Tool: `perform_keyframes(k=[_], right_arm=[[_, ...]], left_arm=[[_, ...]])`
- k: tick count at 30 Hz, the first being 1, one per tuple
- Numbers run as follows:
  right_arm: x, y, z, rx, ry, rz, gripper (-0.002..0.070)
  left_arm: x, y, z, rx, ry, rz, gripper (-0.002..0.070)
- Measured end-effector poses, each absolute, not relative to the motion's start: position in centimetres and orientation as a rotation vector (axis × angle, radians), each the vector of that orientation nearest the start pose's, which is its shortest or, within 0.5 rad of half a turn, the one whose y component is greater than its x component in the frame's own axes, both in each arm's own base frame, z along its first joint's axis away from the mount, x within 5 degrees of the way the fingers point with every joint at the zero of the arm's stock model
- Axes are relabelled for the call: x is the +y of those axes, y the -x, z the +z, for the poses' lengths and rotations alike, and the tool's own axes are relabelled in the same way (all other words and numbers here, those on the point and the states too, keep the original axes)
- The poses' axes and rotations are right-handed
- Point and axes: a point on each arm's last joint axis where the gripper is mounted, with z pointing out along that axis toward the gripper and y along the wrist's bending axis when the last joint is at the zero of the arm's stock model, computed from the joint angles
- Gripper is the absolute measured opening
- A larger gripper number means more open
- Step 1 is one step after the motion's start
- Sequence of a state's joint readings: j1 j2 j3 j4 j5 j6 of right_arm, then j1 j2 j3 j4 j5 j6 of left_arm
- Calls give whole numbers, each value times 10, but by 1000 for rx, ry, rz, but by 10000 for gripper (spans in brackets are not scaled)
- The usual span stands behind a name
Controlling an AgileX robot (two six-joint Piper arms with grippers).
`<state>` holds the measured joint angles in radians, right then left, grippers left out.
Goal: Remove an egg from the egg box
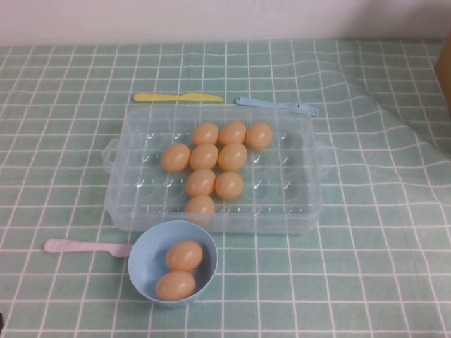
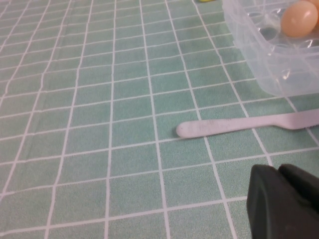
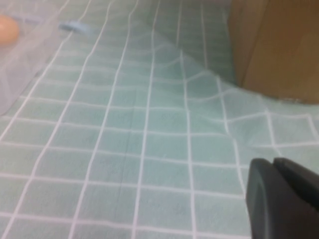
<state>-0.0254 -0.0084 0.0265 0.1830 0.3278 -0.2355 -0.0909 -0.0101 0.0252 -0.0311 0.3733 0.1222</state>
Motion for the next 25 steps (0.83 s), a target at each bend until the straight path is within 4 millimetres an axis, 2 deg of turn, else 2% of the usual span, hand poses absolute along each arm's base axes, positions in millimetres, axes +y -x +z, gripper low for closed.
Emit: perform_keyframes(k=[25], right_arm=[[6, -53, 172, 1859, 69, 35, -17]], left_arm=[[-6, -52, 172, 1863, -180, -9, -4]])
